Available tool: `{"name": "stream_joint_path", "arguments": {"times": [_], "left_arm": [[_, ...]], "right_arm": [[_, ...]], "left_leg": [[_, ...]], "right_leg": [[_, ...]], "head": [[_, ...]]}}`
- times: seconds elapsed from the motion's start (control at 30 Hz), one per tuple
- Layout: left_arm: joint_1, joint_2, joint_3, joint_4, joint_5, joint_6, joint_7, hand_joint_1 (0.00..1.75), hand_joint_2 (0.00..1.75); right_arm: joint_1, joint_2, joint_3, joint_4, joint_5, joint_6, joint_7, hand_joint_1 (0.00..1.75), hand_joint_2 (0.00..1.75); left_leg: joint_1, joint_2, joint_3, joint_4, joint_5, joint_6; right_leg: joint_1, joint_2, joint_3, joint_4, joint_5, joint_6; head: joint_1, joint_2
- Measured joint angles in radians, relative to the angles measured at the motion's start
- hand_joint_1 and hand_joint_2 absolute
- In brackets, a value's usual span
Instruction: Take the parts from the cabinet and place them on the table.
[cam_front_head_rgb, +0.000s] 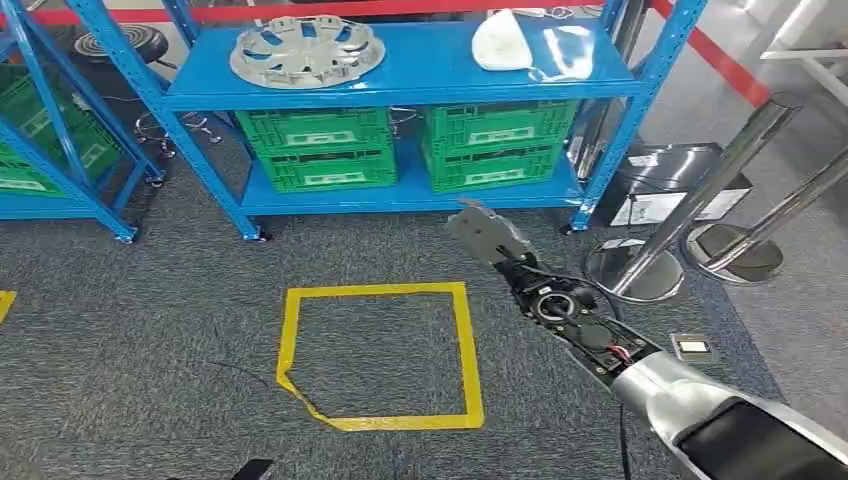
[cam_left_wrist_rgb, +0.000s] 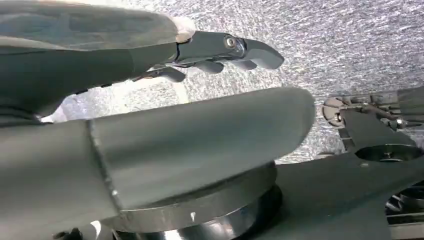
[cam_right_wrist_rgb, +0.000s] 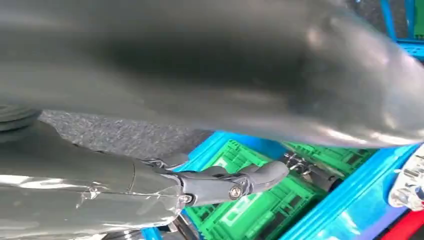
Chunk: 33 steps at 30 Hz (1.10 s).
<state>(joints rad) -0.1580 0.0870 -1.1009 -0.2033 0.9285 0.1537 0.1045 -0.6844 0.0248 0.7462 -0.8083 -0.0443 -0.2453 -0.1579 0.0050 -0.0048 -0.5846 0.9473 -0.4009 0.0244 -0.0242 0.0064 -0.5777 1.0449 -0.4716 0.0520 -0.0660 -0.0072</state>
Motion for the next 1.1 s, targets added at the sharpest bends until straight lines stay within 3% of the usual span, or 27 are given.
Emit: {"name": "stream_joint_path", "arguments": {"times": [0.03, 0.07, 0.17, 0.23, 0.27, 0.33, 0.37, 0.4, 0.43, 0.47, 0.5, 0.53, 0.57, 0.63, 0.7, 0.77, 0.8, 0.83, 0.87, 0.9, 0.93, 0.97, 1.0, 1.03, 1.07, 1.1], "left_arm": [[0.000, 0.000, 0.000, 0.000, 0.000, 0.000, 0.000, 0.00, 0.00], [-0.001, 0.002, 0.000, 0.000, -0.002, 0.002, 0.000, 0.00, 0.00], [-0.001, 0.000, 0.000, 0.000, -0.002, 0.006, 0.000, 0.00, 0.00], [-0.002, 0.002, 0.000, 0.000, 0.004, 0.003, -0.001, 0.00, 0.00], [-0.003, 0.001, 0.000, 0.000, 0.005, 0.003, -0.001, 0.00, 0.00], [-0.003, 0.001, 0.000, 0.000, 0.008, 0.001, -0.001, 0.00, 0.00], [-0.002, 0.000, 0.000, 0.000, 0.008, 0.001, -0.001, 0.00, 0.00], [0.000, 0.000, 0.000, 0.000, 0.008, 0.001, -0.001, 0.00, 0.00], [0.002, 0.000, 0.000, 0.000, 0.008, 0.001, -0.001, 0.00, 0.00], [0.003, 0.001, 0.000, 0.000, 0.008, 0.001, -0.001, 0.00, 0.00], [0.004, 0.002, 0.000, 0.000, 0.009, 0.001, -0.001, 0.00, 0.00], [0.006, 0.003, 0.000, 0.000, 0.010, 0.001, -0.001, 0.00, 0.00], [0.008, 0.003, 0.000, 0.000, 0.011, 0.001, -0.001, 0.00, 0.00], [0.006, 0.003, 0.000, 0.000, 0.011, -0.001, -0.002, 0.00, 0.00], [0.006, 0.003, 0.000, 0.001, 0.012, -0.002, -0.003, 0.00, 0.00], [0.007, 0.002, 0.000, 0.000, 0.011, -0.003, -0.004, 0.00, 0.00], [0.006, 0.002, 0.000, 0.001, 0.011, -0.003, -0.003, 0.00, 0.00], [0.006, 0.003, 0.000, 0.001, 0.011, -0.002, -0.003, 0.00, 0.00], [0.006, 0.003, 0.000, 0.001, 0.011, -0.002, -0.003, 0.00, 0.00], [0.006, 0.003, 0.000, 0.001, 0.011, -0.002, -0.003, 0.00, 0.00], [0.008, 0.003, 0.000, 0.001, 0.011, -0.003, -0.003, 0.00, 0.00], [0.011, 0.003, 0.000, 0.001, 0.011, -0.002, -0.003, 0.00, 0.00], [0.011, 0.003, 0.000, 0.001, 0.010, 0.001, -0.002, 0.00, 0.00], [0.012, 0.002, 0.000, 0.001, 0.010, 0.005, -0.001, 0.00, 0.00], [0.010, -0.001, 0.000, 0.001, 0.010, 0.010, 0.000, 0.00, 0.00], [0.008, -0.001, 0.000, 0.001, 0.010, 0.016, 0.000, 0.00, 0.00]], "right_arm": [[-0.001, 0.000, 0.000, 0.000, 0.000, 0.000, 0.000, 0.00, 0.00], [-0.002, 0.000, 0.001, 0.000, 0.000, 0.000, 0.000, 0.00, 0.00], [0.002, -0.001, 0.002, 0.000, 0.000, -0.003, 0.007, 0.00, 0.00], [-0.001, 0.000, 0.002, -0.001, 0.000, 0.000, 0.006, 0.00, 0.00], [-0.002, 0.000, 0.002, -0.002, 0.000, 0.002, 0.006, 0.00, 0.00], [0.000, 0.000, 0.002, -0.002, 0.000, 0.003, 0.006, 0.00, 0.00], [0.003, 0.000, 0.003, -0.001, 0.000, 0.002, 0.006, 0.00, 0.00], [0.004, 0.000, 0.003, -0.001, 0.000, 0.002, 0.006, 0.00, 0.00], [0.004, 0.000, 0.004, -0.001, 0.000, 0.003, 0.006, 0.00, 0.00], [0.004, 0.000, 0.004, -0.001, 0.000, 0.002, 0.006, 0.00, 0.00], [0.003, 0.000, 0.004, -0.002, 0.000, 0.003, 0.006, 0.00, 0.00], [0.003, 0.000, 0.004, -0.002, 0.000, 0.003, 0.006, 0.00, 0.00], [0.004, 0.001, 0.005, -0.001, 0.000, 0.004, 0.006, 0.00, 0.00], [0.003, 0.003, 0.005, -0.001, 0.000, 0.006, 0.005, 0.00, 0.00], [-0.002, 0.004, 0.006, -0.001, 0.000, 0.007, 0.001, 0.00, 0.00], [-0.004, 0.004, 0.005, 0.000, 0.000, 0.006, -0.004, 0.00, 0.00], [-0.003, 0.004, 0.005, 0.001, 0.000, 0.006, -0.004, 0.00, 0.00], [0.002, 0.004, 0.006, 0.002, 0.000, 0.007, -0.004, 0.00, 0.00], [0.007, 0.004, 0.006, 0.003, 0.000, 0.007, -0.004, 0.00, 0.00], [0.011, 0.004, 0.006, 0.004, 0.000, 0.007, -0.004, 0.00, 0.00], [0.012, 0.004, 0.006, 0.006, 0.000, 0.007, -0.004, 0.00, 0.00], [0.012, 0.004, 0.006, 0.008, 0.000, 0.007, -0.004, 0.00, 0.00], [0.012, 0.004, 0.006, 0.010, 0.000, 0.007, -0.005, 0.00, 0.00], [0.015, 0.003, 0.006, 0.011, 0.000, 0.007, -0.005, 0.00, 0.00], [0.019, -0.002, 0.005, 0.019, 0.000, 0.005, -0.005, 0.00, 0.00], [0.021, -0.003, 0.006, 0.022, 0.000, 0.005, -0.006, 0.00, 0.00]], "left_leg": [[0.001, 0.000, -0.002, 0.008, -0.004, -0.007], [-0.001, -0.001, -0.006, 0.016, -0.005, -0.011], [-0.002, -0.001, -0.009, 0.033, -0.004, -0.034], [0.004, 0.000, -0.020, 0.062, -0.024, -0.042], [0.005, 0.000, -0.049, 0.120, -0.048, -0.048], [0.007, 0.000, -0.153, 0.288, -0.101, -0.055], [0.007, 0.000, -0.194, 0.340, -0.116, -0.055], [0.008, 0.001, -0.216, 0.346, -0.116, -0.055], [0.008, 0.000, -0.211, 0.308, -0.098, -0.053], [0.008, 0.000, -0.188, 0.236, -0.065, -0.047], [0.008, 0.001, -0.157, 0.146, -0.016, -0.042], [0.006, 0.001, -0.128, 0.056, 0.064, -0.032], [-0.002, 0.000, -0.127, 0.031, 0.083, -0.033], [-0.005, 0.001, -0.112, 0.024, 0.060, -0.027], [-0.005, 0.000, -0.080, 0.007, 0.046, -0.012], [-0.004, -0.002, -0.032, -0.007, 0.023, 0.002], [-0.005, -0.002, -0.015, -0.010, 0.010, 0.005], [-0.006, -0.003, 0.003, -0.013, -0.004, 0.007], [-0.008, -0.004, 0.024, -0.014, -0.020, 0.009], [-0.010, -0.008, 0.050, -0.015, -0.040, 0.011], [-0.011, -0.011, 0.077, -0.015, -0.060, 0.010], [-0.012, -0.012, 0.106, -0.015, -0.080, 0.010], [-0.013, -0.011, 0.134, -0.013, -0.095, 0.008], [-0.014, -0.011, 0.156, -0.014, -0.116, 0.005], [-0.017, -0.012, 0.174, 0.001, -0.137, 0.003], [-0.018, -0.022, 0.172, 0.008, -0.150, -0.005]], "right_leg": [[-0.004, 0.001, 0.022, -0.058, 0.012, 0.004], [0.003, 0.006, 0.006, -0.066, -0.022, -0.010], [0.006, 0.008, 0.010, -0.068, -0.015, -0.050], [0.003, 0.009, 0.045, -0.068, -0.009, -0.064], [0.003, 0.009, 0.051, -0.068, -0.010, -0.066], [0.005, 0.009, 0.062, -0.068, -0.021, -0.069], [0.005, 0.009, 0.069, -0.068, -0.028, -0.069], [0.005, 0.010, 0.079, -0.068, -0.038, -0.068], [0.004, 0.013, 0.092, -0.068, -0.047, -0.066], [0.004, 0.015, 0.108, -0.068, -0.059, -0.064], [0.003, 0.016, 0.125, -0.069, -0.073, -0.061], [0.003, 0.014, 0.123, -0.074, -0.086, -0.057], [0.006, 0.017, 0.150, -0.070, -0.099, -0.051], [0.005, 0.019, 0.168, -0.101, -0.107, -0.037], [0.006, 0.019, 0.177, -0.073, -0.079, -0.020], [0.005, 0.007, 0.105, 0.060, -0.052, -0.022], [0.007, 0.006, 0.050, 0.136, -0.060, -0.025], [0.009, 0.006, 0.001, 0.192, -0.097, -0.025], [0.011, 0.005, -0.040, 0.221, -0.153, -0.023], [0.012, 0.006, -0.072, 0.221, -0.218, -0.024], [0.014, 0.005, -0.091, 0.196, -0.253, -0.025], [0.016, 0.006, -0.101, 0.149, -0.246, -0.029], [0.017, 0.006, -0.106, 0.090, -0.189, -0.035], [0.019, 0.005, -0.108, 0.018, -0.055, -0.044], [0.027, 0.005, -0.128, -0.061, 0.125, -0.050], [0.026, 0.006, -0.113, -0.046, 0.138, -0.053]], "head": [[0.001, 0.000], [0.001, 0.000], [-0.002, 0.000], [-0.005, 0.000], [-0.009, 0.000], [-0.010, 0.000], [-0.011, 0.000], [-0.011, 0.000], [-0.012, 0.000], [-0.013, 0.000], [-0.013, 0.000], [-0.013, 0.000], [-0.014, 0.000], [-0.015, 0.000], [-0.013, 0.000], [-0.011, 0.000], [-0.006, 0.000], [-0.007, 0.000], [-0.007, 0.000], [-0.006, 0.000], [-0.007, 0.000], [-0.006, 0.000], [-0.006, 0.000], [-0.006, 0.000], [-0.008, 0.000], [-0.005, 0.000]]}}
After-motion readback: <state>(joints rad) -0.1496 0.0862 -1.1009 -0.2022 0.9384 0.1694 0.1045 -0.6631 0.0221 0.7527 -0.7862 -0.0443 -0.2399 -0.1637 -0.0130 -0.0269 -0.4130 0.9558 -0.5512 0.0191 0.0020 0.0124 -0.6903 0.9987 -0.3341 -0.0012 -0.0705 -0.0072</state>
